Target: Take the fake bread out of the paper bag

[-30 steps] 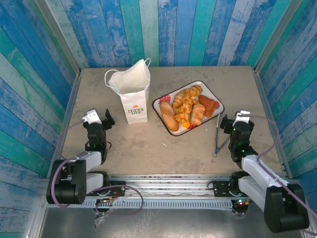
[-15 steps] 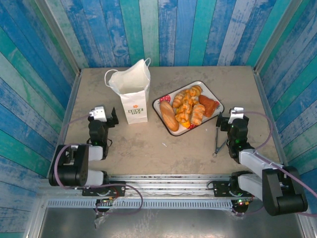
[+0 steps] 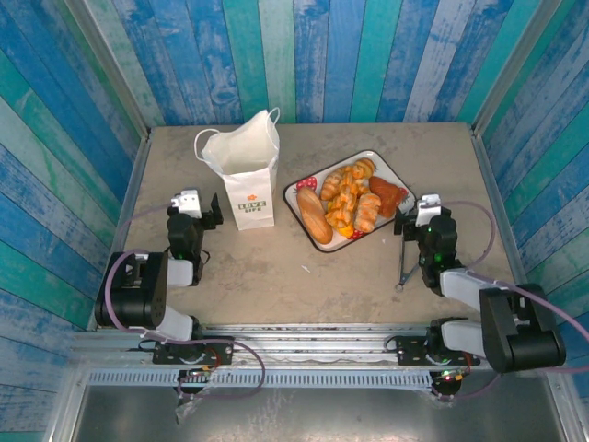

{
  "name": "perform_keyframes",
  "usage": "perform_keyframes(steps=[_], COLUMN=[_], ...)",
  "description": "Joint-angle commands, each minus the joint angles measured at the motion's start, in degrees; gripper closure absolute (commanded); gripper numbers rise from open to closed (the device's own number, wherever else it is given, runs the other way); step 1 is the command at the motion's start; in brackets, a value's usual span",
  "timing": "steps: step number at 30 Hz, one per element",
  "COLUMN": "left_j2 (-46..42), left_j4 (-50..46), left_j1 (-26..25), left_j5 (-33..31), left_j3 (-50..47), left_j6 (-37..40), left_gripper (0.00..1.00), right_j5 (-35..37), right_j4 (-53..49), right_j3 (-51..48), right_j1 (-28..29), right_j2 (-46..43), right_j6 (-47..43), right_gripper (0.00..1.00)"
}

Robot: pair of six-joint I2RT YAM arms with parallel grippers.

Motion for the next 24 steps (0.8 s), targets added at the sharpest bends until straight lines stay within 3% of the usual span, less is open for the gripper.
perform_keyframes(steps=[1, 9, 14, 24], left_j2=[1.29, 1.33, 1.27, 1.24], left_j4=[0.09, -0.09, -0.10, -0.06], left_j1=[-0.12, -0.13, -0.12, -0.12], left_j5=[0.16, 0.22, 0.20, 0.12], left_j3=[0.75, 0.69, 0.69, 0.68], left_j6=[0.70, 0.70, 0.70, 0.70], left_gripper=[0.06, 0.06, 0.06, 0.06], right_j5=[-4.82, -7.70, -4.67, -3.44], right_j4=[5.88, 12.40, 2.23, 1.77], right_j3=[1.79, 3.41, 9.39, 9.82], right_j1=[-0.33, -0.57, -2.42, -2.94], right_j2=[3.45, 13.62, 14.71, 14.89], right_j6=[-3.88, -5.48, -1.59, -0.63], right_gripper=[0.00, 0.00, 0.00, 0.00])
